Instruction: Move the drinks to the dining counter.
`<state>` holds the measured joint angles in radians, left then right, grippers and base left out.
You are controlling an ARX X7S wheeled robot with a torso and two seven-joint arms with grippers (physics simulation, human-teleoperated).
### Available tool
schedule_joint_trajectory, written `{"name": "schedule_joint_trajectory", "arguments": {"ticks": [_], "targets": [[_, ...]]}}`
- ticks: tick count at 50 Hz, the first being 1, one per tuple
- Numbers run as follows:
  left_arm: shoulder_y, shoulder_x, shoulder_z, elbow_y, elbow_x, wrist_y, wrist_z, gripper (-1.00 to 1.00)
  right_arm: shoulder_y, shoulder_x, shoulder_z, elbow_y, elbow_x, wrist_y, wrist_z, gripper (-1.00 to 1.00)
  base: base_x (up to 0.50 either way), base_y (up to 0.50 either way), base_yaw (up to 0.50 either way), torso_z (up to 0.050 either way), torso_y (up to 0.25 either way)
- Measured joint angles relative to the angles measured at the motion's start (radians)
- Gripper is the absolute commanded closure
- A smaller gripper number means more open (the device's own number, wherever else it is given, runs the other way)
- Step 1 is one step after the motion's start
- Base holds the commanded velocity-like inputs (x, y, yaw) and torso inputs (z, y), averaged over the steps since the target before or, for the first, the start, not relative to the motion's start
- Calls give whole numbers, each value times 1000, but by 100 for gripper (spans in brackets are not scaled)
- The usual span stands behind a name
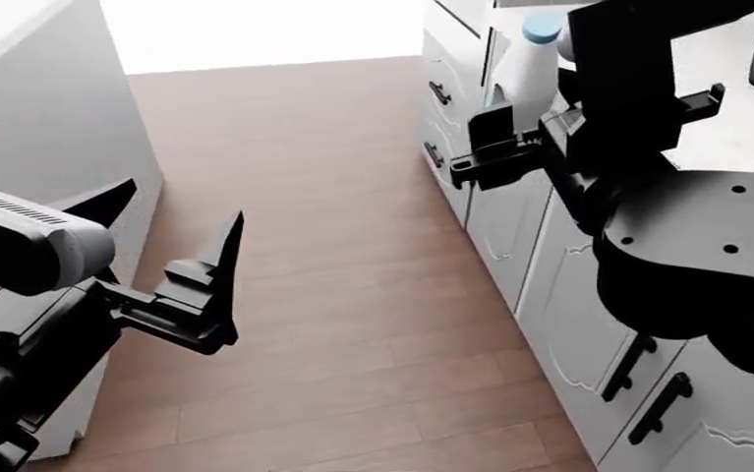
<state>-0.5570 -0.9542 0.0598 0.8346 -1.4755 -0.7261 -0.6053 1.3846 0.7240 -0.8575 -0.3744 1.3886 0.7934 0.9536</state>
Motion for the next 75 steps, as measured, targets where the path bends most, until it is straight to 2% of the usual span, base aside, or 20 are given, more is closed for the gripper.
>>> {"name": "schedule_joint_trajectory", "arguments": {"ticks": [37, 75], "targets": [[-5, 1, 11, -4, 8, -1, 7, -100, 11, -9, -11, 7, -9, 13, -7, 100, 0, 0, 500, 0, 1], [11, -3, 10, -1, 19, 7, 20, -100, 21, -18, -16, 34, 19, 44, 34, 100, -499, -24, 0, 0, 0]]}}
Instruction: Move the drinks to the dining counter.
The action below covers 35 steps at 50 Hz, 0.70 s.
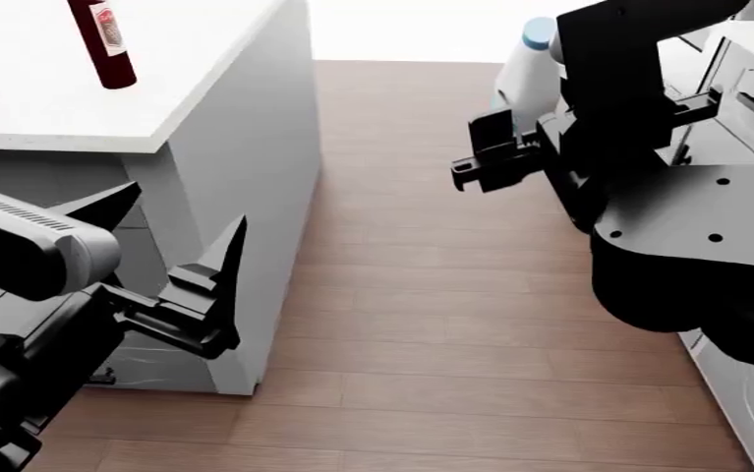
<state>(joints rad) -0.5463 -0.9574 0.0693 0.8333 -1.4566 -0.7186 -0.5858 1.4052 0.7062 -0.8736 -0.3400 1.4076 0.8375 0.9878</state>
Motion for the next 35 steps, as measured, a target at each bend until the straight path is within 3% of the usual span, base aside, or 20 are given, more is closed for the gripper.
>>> {"name": "schedule_joint_trajectory", "arguments": {"ticks": [5, 15, 35], "targets": [[3, -2, -2, 2, 0, 2, 0, -100, 4, -1, -1, 6, 16, 15, 23, 100, -502, 22, 0, 0, 2], [14, -5, -6, 4, 4, 7, 2, -100, 12, -2, -5, -3, 18, 25, 34, 100, -376, 458, 0, 0, 0], [4, 1, 4, -1, 7, 5, 6, -100, 16, 1, -6, -15, 7, 24, 29, 100, -129, 494, 0, 0, 2]]}}
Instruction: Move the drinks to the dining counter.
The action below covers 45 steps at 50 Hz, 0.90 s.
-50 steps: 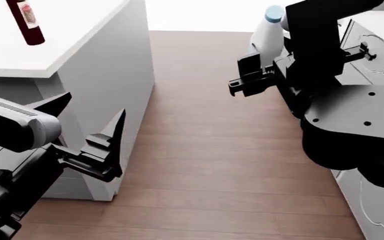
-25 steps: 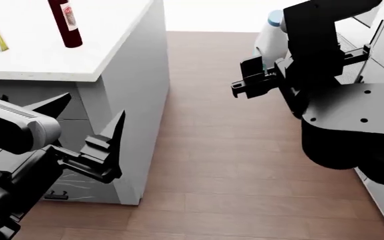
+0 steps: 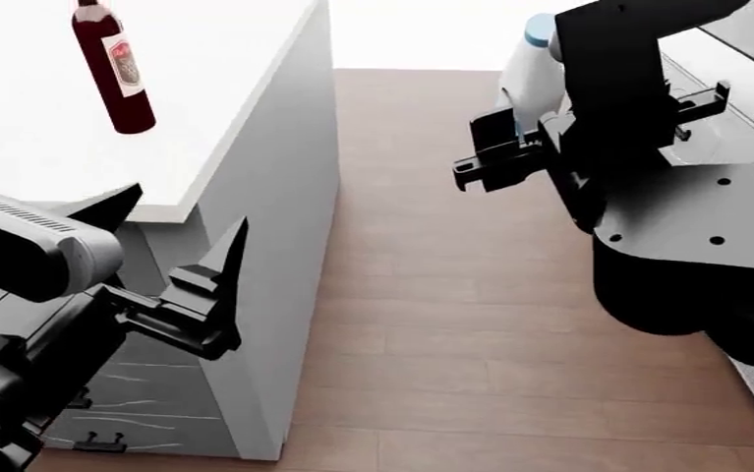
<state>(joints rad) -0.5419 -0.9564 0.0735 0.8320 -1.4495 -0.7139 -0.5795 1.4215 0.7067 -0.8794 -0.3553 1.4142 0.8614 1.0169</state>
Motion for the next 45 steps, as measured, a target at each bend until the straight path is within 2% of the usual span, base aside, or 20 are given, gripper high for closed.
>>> {"name": "schedule_joint_trajectory", "arguments": {"ticks": [13, 18, 45], "targets": [[6, -2, -2, 0, 4, 4, 1, -100, 1, -1, -4, -9, -8, -1, -4, 100, -243, 489, 0, 1, 2], [15, -4, -8, 1, 5, 8, 3, -100, -6, 4, 2, -14, -12, -15, -11, 100, -86, -4, 0, 0, 3], [23, -7, -11, 1, 9, 16, 11, -100, 22, -15, -29, 8, -27, 38, 16, 100, -499, -25, 0, 0, 0]]}}
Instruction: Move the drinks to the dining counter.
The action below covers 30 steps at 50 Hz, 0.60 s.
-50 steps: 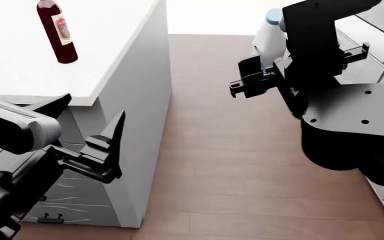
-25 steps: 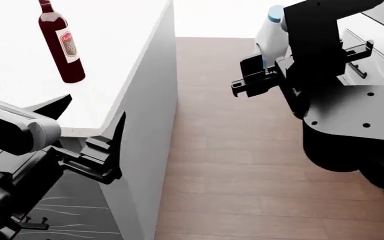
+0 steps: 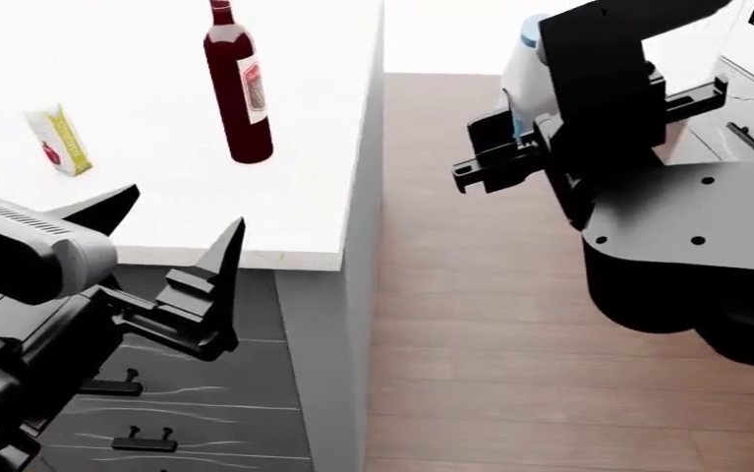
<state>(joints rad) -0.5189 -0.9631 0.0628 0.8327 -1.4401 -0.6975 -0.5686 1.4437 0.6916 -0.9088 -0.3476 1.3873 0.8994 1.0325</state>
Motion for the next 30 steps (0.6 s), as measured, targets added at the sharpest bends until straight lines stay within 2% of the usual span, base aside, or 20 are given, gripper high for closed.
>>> {"name": "schedule_joint_trajectory", "arguments": {"ticks": [30], "targets": [[5, -8, -3, 4, -3, 4, -3, -100, -6, 6, -5, -11, -1, 0, -2, 100, -499, -25, 0, 0, 1]]}}
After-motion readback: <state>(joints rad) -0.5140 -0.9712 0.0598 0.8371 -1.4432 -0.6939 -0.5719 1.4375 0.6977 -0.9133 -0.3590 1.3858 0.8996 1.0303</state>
